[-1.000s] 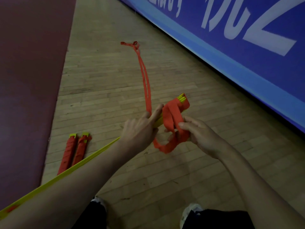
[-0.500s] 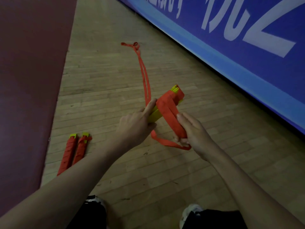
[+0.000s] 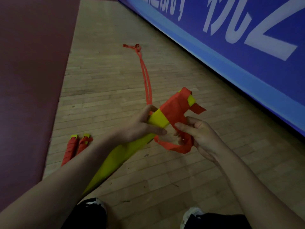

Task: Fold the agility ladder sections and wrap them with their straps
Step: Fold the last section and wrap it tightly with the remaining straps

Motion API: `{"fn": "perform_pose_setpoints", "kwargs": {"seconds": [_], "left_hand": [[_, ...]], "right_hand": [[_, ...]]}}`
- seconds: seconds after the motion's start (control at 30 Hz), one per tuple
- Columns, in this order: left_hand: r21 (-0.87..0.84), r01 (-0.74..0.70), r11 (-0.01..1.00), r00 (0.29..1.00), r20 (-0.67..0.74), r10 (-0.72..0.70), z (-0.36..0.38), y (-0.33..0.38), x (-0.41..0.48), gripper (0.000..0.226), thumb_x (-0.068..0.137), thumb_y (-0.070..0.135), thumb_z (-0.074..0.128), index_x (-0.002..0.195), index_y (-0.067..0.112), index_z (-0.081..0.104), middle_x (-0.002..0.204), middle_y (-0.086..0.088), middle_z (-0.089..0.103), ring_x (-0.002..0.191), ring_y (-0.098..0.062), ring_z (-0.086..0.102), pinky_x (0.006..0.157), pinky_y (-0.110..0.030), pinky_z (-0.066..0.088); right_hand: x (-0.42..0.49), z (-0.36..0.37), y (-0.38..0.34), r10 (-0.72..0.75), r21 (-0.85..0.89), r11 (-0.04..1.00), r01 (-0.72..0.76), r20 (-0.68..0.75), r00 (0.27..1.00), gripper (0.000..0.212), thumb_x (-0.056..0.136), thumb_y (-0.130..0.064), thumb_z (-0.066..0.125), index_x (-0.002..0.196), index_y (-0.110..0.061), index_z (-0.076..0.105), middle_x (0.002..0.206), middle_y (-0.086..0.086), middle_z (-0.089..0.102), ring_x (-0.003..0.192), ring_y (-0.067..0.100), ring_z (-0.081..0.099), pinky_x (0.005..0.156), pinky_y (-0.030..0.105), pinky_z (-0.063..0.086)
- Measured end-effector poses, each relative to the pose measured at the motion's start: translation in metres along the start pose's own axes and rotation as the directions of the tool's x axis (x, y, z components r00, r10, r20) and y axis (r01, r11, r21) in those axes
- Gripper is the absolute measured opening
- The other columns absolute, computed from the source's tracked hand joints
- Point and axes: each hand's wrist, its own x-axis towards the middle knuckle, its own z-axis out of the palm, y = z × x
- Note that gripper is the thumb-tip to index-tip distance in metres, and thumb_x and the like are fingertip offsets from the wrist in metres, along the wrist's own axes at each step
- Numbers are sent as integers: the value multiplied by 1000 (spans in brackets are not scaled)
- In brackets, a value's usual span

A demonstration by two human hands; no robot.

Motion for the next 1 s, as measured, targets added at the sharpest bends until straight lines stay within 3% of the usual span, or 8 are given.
{"fn": "perform_pose_setpoints", "kwargs": {"seconds": [0.23, 0.33, 0.47, 0.6, 0.67, 0.8, 0.9, 1.0], "left_hand": [[-375, 114, 920, 956, 294, 1, 1, -2, -2, 46, 66, 8, 69, 110, 6, 55, 70, -9, 55, 55, -23, 54, 49, -28, 44], [-362, 182, 914, 916, 399, -25, 6, -6, -2, 38, 56, 17, 68, 88, 3, 52, 63, -11, 51, 47, -22, 49, 42, -22, 40], [-291, 193, 937, 863, 504, -21, 11, -12, 2, 51, 60, 36, 62, 95, 1, 49, 66, -11, 49, 50, -19, 47, 43, -20, 40], [-291, 80, 953, 900, 432, 57, 11, -11, 5, 34, 71, 33, 67, 90, 9, 51, 72, -2, 52, 59, -16, 49, 54, -25, 44], [-75, -21, 997, 945, 324, 45, 15, -11, 7, 26, 78, 20, 76, 94, 12, 57, 75, 0, 56, 65, -12, 56, 60, -25, 49], [220, -39, 975, 997, 79, 23, 26, -19, 13, 27, 81, 5, 73, 104, 5, 60, 77, -4, 69, 60, -3, 63, 61, -17, 51], [462, -39, 886, 995, -60, 75, 28, -32, 14, 35, 83, 23, 71, 114, 15, 56, 89, -5, 72, 82, -15, 68, 77, -31, 53], [431, -66, 900, 990, -85, 113, 33, -35, 10, 52, 78, 57, 66, 113, 24, 48, 87, -2, 68, 80, -17, 66, 76, -35, 53]], "right_hand": [[3, -1, 0, -93, 51, 995, 89, 75, 993, 21, 69, -13, 75, 79, -6, 59, 53, 4, 59, 29, 5, 33, 35, 14, 29], [1, -5, 0, -51, 119, 993, 23, 237, 970, 30, 58, -29, 85, 72, -9, 68, 51, 5, 57, 28, 3, 33, 33, 12, 26], [-6, 0, -6, -30, 151, 989, -8, 248, 968, 10, 61, -18, 75, 70, -14, 74, 46, 3, 52, 28, 1, 34, 32, 10, 21], [0, 6, -7, -23, 241, 971, 5, 73, 997, 13, 76, -17, 63, 80, -5, 59, 46, 0, 48, 28, 1, 28, 33, 13, 16], [6, 8, -6, -4, 255, 967, 7, -9, 1000, 18, 75, -23, 61, 80, -7, 53, 48, -2, 47, 29, 2, 25, 35, 15, 14], [15, 9, -4, 38, 303, 953, 1, -123, 992, 20, 78, -25, 63, 74, -10, 51, 48, -4, 45, 30, 1, 24, 35, 16, 13], [18, 6, -3, 62, 350, 937, -1, -166, 984, 20, 87, -22, 62, 73, -12, 51, 48, -5, 44, 31, 1, 25, 32, 14, 16], [19, 5, -3, 80, 383, 924, -8, -171, 982, 20, 90, -21, 60, 74, -13, 52, 49, -6, 44, 31, 0, 27, 31, 13, 19]]}}
